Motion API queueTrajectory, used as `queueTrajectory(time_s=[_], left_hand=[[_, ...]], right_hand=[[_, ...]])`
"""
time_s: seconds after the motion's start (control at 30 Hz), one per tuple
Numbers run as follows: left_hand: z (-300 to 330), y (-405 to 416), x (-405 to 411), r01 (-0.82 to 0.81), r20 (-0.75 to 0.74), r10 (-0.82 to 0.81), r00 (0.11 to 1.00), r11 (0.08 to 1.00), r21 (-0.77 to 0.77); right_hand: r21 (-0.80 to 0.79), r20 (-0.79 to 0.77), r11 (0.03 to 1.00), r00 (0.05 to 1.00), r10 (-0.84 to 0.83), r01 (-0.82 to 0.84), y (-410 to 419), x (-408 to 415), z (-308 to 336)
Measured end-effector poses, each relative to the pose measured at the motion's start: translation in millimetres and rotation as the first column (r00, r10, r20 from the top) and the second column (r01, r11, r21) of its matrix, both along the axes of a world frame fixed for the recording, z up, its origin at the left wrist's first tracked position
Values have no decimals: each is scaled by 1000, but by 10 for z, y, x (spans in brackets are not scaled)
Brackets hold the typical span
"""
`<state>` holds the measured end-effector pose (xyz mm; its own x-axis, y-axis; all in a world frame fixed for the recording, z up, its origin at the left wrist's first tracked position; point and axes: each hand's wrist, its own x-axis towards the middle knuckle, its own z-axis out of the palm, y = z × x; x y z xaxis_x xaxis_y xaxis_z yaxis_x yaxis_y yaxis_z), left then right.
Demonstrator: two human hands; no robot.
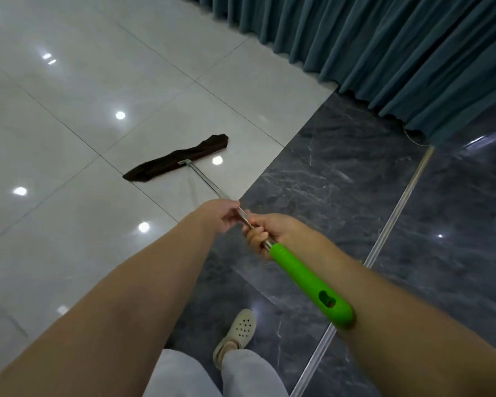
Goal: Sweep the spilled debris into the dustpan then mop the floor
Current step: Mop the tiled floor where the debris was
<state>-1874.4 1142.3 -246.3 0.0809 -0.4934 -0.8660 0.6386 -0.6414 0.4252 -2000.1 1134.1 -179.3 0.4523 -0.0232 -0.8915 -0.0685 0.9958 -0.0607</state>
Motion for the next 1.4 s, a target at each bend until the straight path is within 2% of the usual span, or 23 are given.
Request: queueTrajectory(time_s=[0.23,0.53,0.63,0.73,1.0,1.2,1.3,1.4], left_hand=[[171,346,-447,-14,-242,22,970,999,35],[427,555,-867,13,-380,22,925,996,90],[478,552,-793,-11,-402,48,915,996,94],[460,492,-639,-49,-351,90,932,991,123],[410,-114,61,-70,-247,115,962,980,185],[272,-685,893,-225,-282,274,919,955,194],[147,-942,1299,-362,-305,433,848,894,263],[15,-1171,1633,-394,-315,469,825,877,274]], right_hand=[[43,-38,998,999,-38,39,304,-561,394],[132,-41,987,996,-81,86,497,-1034,939],[86,-74,994,996,-54,61,475,-962,979],[41,-86,998,995,-44,48,454,-748,936],[102,-86,989,992,-96,105,-29,21,771],[77,-45,993,995,-85,88,-550,846,571],[41,-45,997,997,-58,60,-786,1238,431],[30,-41,999,998,-42,43,-1013,1567,304]])
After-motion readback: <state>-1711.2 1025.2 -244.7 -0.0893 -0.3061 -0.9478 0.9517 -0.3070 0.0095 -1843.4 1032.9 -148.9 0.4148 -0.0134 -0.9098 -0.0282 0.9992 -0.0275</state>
